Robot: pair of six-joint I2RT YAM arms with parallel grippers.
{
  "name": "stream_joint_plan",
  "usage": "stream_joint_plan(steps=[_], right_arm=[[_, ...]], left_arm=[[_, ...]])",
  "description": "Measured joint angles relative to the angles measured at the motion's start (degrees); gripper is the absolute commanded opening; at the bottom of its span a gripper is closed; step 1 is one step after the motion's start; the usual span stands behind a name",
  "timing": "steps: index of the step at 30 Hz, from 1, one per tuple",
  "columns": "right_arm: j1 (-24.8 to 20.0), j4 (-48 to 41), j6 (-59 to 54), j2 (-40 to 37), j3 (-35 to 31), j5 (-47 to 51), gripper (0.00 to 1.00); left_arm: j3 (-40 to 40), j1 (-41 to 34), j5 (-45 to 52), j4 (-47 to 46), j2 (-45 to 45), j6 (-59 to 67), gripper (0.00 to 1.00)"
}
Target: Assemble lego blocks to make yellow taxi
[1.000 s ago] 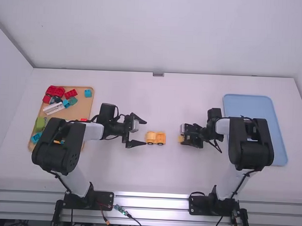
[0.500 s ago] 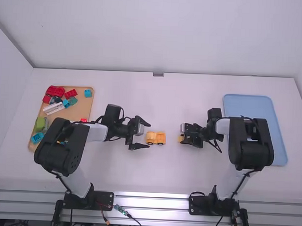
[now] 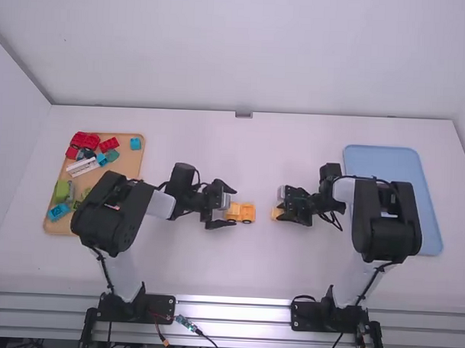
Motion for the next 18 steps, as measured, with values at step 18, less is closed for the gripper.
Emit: stream_joint_plan(steps=[18], right_arm=[[8.46,-0.11,3.56,0.00,3.48,-4.17,0.12]], left_arm=[[1.49,-2.23,-1.38,3.65,8.57,-2.67,0.85]])
